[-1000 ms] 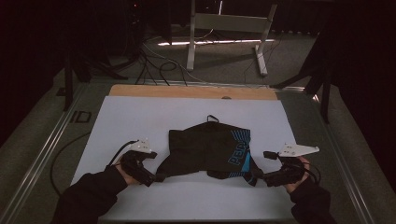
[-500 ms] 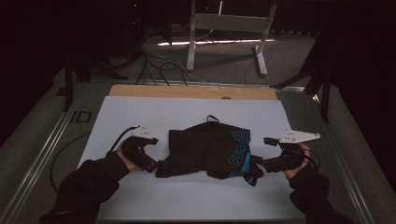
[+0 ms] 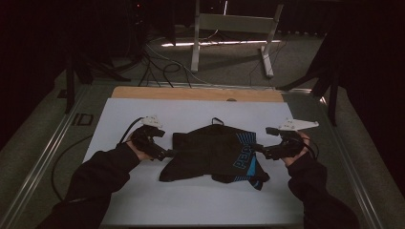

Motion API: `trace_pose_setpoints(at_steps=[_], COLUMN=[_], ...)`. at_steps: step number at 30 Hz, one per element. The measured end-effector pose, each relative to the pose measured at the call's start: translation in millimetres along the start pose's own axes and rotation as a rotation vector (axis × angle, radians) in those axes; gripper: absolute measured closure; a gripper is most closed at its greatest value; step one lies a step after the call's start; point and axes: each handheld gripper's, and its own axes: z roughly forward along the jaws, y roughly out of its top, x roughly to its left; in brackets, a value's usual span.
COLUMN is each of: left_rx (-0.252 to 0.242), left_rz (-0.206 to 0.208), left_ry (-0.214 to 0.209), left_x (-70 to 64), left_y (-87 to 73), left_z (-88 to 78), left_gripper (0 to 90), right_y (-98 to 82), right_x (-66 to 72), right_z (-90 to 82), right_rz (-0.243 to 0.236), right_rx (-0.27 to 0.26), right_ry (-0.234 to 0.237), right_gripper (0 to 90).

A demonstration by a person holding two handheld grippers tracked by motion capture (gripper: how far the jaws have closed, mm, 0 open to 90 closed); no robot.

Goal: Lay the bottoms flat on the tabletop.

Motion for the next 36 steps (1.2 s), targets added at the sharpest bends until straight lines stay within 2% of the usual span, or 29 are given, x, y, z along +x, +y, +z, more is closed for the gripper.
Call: trace_pose_setpoints(at_steps=[3, 12, 13, 16, 17, 20, 24, 29, 32, 34, 36], left_rx=[0.002, -0.002, -0.001, -0.003, -0.002, -0.005, -0.014, -0.011, -0.015, -0.011, 0.006], left_rz=[-0.009, -0.075, -0.081, -0.100, -0.118, -0.142, -0.171, -0.177, -0.204, -0.211, -0.230], left_ry=[0.018, 0.076, 0.084, 0.098, 0.113, 0.130, 0.139, 0.153, 0.163, 0.157, 0.156], left_x=[4.2, 22.0, 25.0, 28.6, 33.7, 39.4, 45.1, 48.5, 51.6, 52.9, 56.1], left_y=[3.2, 9.6, 10.6, 11.9, 13.1, 13.7, 12.4, 9.3, 6.0, 5.1, 1.7], left_z=[4.7, 20.7, 23.1, 26.7, 31.1, 36.9, 43.6, 49.0, 53.7, 55.1, 60.5], left_gripper=[0.2, 0.3, 0.3, 0.3, 0.3, 0.3, 1.1, 4.3, 5.5, 5.7, 5.7], right_y=[1.5, 3.7, 3.9, 4.0, 3.5, 2.0, -1.5, -6.3, -11.1, -14.0, -17.0], right_x=[-3.0, -15.2, -21.6, -23.7, -29.4, -34.7, -41.0, -46.7, -52.8, -56.4, -60.2], right_z=[4.2, 21.2, 27.0, 28.6, 32.6, 36.4, 42.1, 47.5, 53.1, 55.8, 58.5], right_rz=[0.008, 0.031, 0.042, 0.046, 0.063, 0.078, 0.097, 0.110, 0.142, 0.156, 0.181], right_rx=[0.005, 0.007, 0.005, 0.006, 0.003, -0.002, 0.006, 0.031, 0.043, 0.051, 0.054], right_ry=[-0.005, -0.029, -0.039, -0.045, -0.061, -0.076, -0.104, -0.131, -0.150, -0.159, -0.172], right_gripper=[9.0, 9.1, 9.1, 9.0, 9.1, 9.1, 9.1, 9.4, 10.2, 16.8, 17.2])
